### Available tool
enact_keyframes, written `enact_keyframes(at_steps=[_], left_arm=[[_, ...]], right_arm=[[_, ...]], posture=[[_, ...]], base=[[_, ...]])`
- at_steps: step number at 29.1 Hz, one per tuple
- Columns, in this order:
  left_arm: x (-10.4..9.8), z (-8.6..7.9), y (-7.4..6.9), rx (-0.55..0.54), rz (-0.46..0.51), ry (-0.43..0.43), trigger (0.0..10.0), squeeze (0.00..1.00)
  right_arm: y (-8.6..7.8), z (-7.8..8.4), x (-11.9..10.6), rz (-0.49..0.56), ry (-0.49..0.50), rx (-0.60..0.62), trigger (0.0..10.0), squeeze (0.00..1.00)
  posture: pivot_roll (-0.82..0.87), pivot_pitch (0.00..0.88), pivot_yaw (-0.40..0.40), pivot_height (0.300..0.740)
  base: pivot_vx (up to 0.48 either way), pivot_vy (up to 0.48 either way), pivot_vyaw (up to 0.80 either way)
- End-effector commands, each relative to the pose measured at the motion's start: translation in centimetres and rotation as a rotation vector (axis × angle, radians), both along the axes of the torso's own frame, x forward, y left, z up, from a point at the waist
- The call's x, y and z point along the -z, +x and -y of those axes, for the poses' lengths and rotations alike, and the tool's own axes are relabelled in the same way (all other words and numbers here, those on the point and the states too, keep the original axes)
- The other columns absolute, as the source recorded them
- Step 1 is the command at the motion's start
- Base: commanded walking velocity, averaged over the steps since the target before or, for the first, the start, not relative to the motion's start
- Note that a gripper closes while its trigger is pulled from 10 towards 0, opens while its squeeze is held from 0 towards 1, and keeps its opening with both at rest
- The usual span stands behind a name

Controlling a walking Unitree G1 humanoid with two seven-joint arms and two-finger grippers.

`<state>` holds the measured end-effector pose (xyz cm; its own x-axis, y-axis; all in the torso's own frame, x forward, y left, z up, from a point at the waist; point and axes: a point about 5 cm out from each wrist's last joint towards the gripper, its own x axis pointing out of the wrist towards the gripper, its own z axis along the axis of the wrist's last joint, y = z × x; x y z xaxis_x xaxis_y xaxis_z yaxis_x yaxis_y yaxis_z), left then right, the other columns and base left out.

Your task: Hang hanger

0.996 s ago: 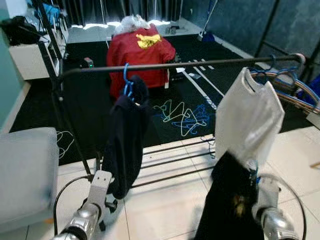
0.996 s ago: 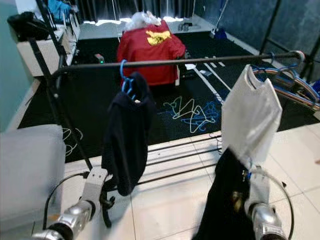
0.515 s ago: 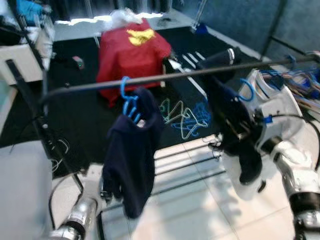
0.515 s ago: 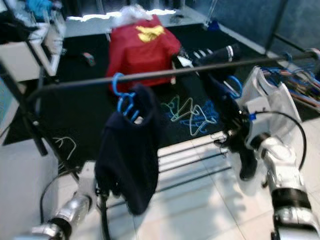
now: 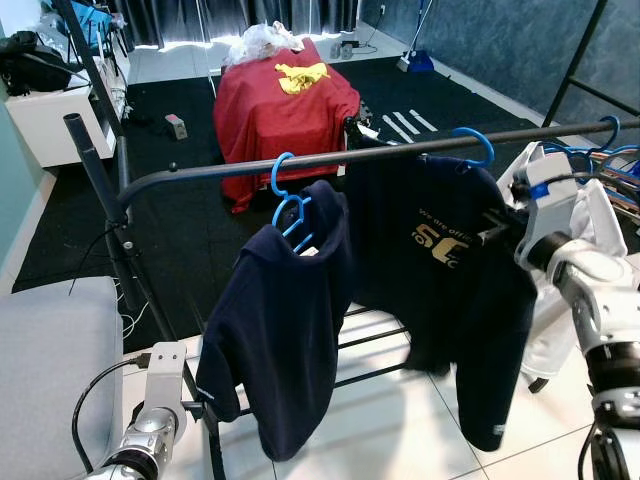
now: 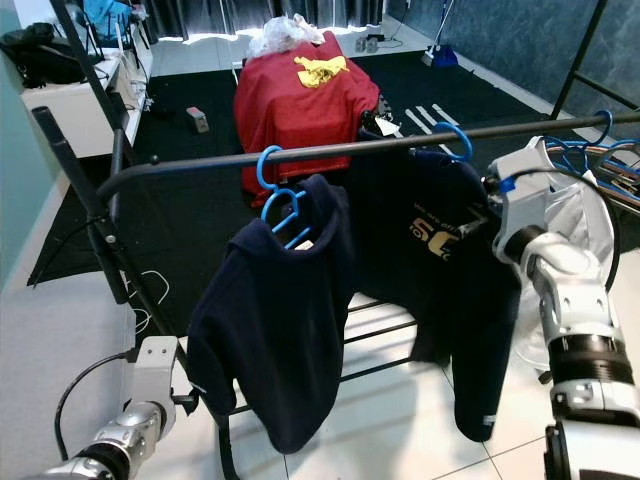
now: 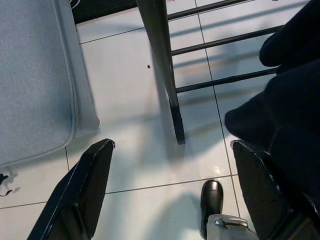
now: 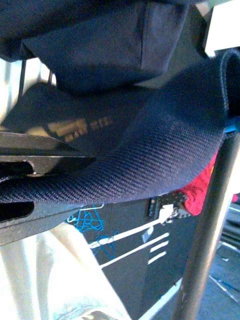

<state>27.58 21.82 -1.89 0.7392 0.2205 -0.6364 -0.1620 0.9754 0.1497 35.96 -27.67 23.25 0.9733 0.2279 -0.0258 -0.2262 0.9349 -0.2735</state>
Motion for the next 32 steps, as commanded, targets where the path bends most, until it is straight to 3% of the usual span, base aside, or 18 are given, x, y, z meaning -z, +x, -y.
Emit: enact_keyframes(at_steps=[1,7,14,17,18,20,21,23,26,32], left_arm=[[0.2,0.0,-0.2,0.006,-0.012,-0.002,10.0,0.0],[0.0,-0.5,-0.1,-0.002,0.0,0.01,10.0,0.0],[-0.7,-2.5,-0.2,-0.055,0.039,0.045,10.0,0.0],[-2.3,-7.0,-0.7,-0.118,0.088,0.134,10.0,0.0],[-2.7,-7.9,-0.9,-0.124,0.095,0.16,10.0,0.0],[-2.7,-7.9,-0.9,-0.124,0.095,0.16,10.0,0.0],[-3.2,-10.0,-1.7,-0.152,0.097,0.208,10.0,0.0],[-3.2,-10.0,-1.7,-0.152,0.097,0.208,10.0,0.0],[-3.4,-12.1,-3.1,-0.217,0.09,0.228,10.0,0.0],[-4.0,-13.5,-3.9,-0.255,0.12,0.239,10.0,0.0]], right_arm=[[0.3,0.6,-2.8,0.091,-0.01,0.043,10.0,0.0],[1.5,1.3,-2.5,0.035,-0.021,0.117,10.0,0.0],[2.5,0.6,-2.6,-0.01,0.018,0.114,10.0,0.0],[3.1,-0.3,-2.5,-0.054,0.014,0.092,10.0,0.0],[3.2,-0.5,-2.4,-0.062,0.02,0.087,10.0,0.0],[3.2,-0.5,-2.4,-0.062,0.02,0.087,10.0,0.0],[3.4,-0.9,-2.2,-0.073,0.039,0.075,10.0,0.0],[3.4,-0.9,-2.2,-0.073,0.039,0.075,10.0,0.0],[3.6,-1.2,-2.0,-0.085,0.061,0.058,10.0,0.0],[3.9,-1.5,-2.5,-0.084,0.058,0.035,10.0,0.0]], posture=[[-0.02,0.097,0.01,0.74],[0.0,0.121,0.016,0.74],[0.03,0.145,0.024,0.74],[0.08,0.189,0.04,0.74],[0.08,0.192,0.042,0.74],[0.08,0.192,0.042,0.74],[0.1,0.218,0.052,0.74],[0.1,0.218,0.052,0.74],[0.12,0.251,0.049,0.74],[0.12,0.282,0.041,0.74]], base=[[0.0,0.0,0.0],[0.0,0.0,0.0],[0.0,0.0,0.0],[0.0,0.0,0.0],[0.0,0.0,0.0],[0.0,0.0,0.0],[0.0,0.0,0.0],[0.0,0.0,0.0],[0.0,0.0,0.0],[0.0,0.0,0.0]])
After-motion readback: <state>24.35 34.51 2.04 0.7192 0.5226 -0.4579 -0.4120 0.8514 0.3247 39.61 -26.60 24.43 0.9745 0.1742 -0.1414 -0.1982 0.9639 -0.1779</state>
